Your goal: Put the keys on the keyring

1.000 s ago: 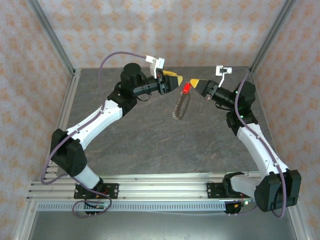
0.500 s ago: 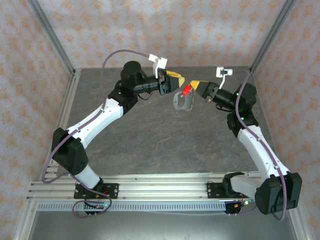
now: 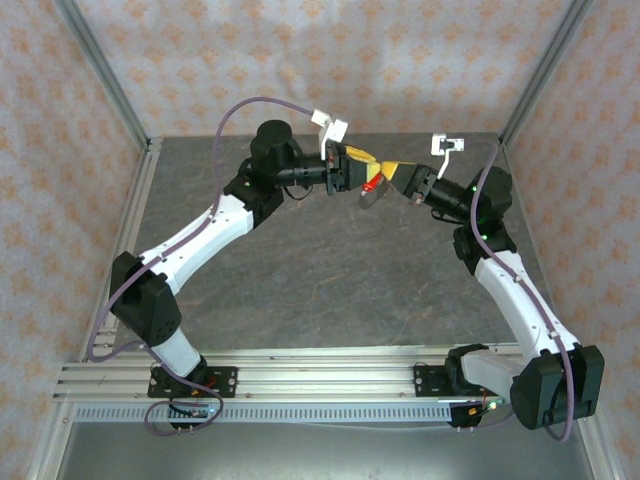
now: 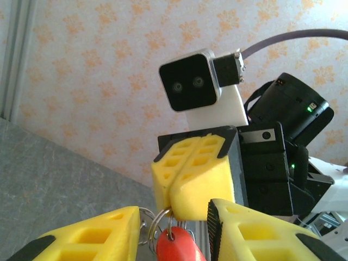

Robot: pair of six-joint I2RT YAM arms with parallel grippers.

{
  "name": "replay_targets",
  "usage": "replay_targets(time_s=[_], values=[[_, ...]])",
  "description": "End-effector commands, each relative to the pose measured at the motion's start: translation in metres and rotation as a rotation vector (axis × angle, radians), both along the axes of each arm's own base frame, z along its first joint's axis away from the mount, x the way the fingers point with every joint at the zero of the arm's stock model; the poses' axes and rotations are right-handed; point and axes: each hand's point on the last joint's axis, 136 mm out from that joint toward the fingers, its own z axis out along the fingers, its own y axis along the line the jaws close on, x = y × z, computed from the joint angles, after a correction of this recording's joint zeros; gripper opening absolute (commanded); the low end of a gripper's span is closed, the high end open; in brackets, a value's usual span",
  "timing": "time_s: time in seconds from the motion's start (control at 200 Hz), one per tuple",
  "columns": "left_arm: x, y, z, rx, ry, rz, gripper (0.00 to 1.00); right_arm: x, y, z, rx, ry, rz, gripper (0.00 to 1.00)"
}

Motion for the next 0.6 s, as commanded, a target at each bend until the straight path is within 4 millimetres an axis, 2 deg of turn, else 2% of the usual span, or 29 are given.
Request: replay_targets(time_s=[0.0, 0.23, 0.335, 0.425, 0.53, 0.596], values=[[-0.0124, -0.0036, 0.0028, 0.015, -0.033, -0.062, 0.38, -0.01, -0.0007, 0.0186, 0.001, -0.094, 0.0, 0.0], [-0.0185, -0.0041, -0.001, 0.029, -0.031, -0.097, 0.29, -0.0085, -0.0005, 0.0182, 0.003, -0.09, -0.003, 0.0], [-0.0181, -0.0044, 0.0008, 0.027, -0.036, -0.099, 0.19, -0.0087, 0.0006, 0.0184, 0.003, -0.088, 0.004, 0.0], [-0.0173, -0.0056, 0.0014, 0.025, -0.035, -0.099, 0.15, -0.0089, 0.0011, 0.0178, 0.002, -0.087, 0.008, 0.0], [-0.0167, -0.007, 0.0037, 0.02, -0.041, -0.097, 0.0, -0.0097, 0.0024, 0.0174, 0.001, -0.084, 0.016, 0.0], [-0.0144, -0.007, 0.0048, 0.017, -0.042, -0.086, 0.0, -0.0093, 0.0022, 0.0183, 0.0, -0.085, 0.014, 0.0]])
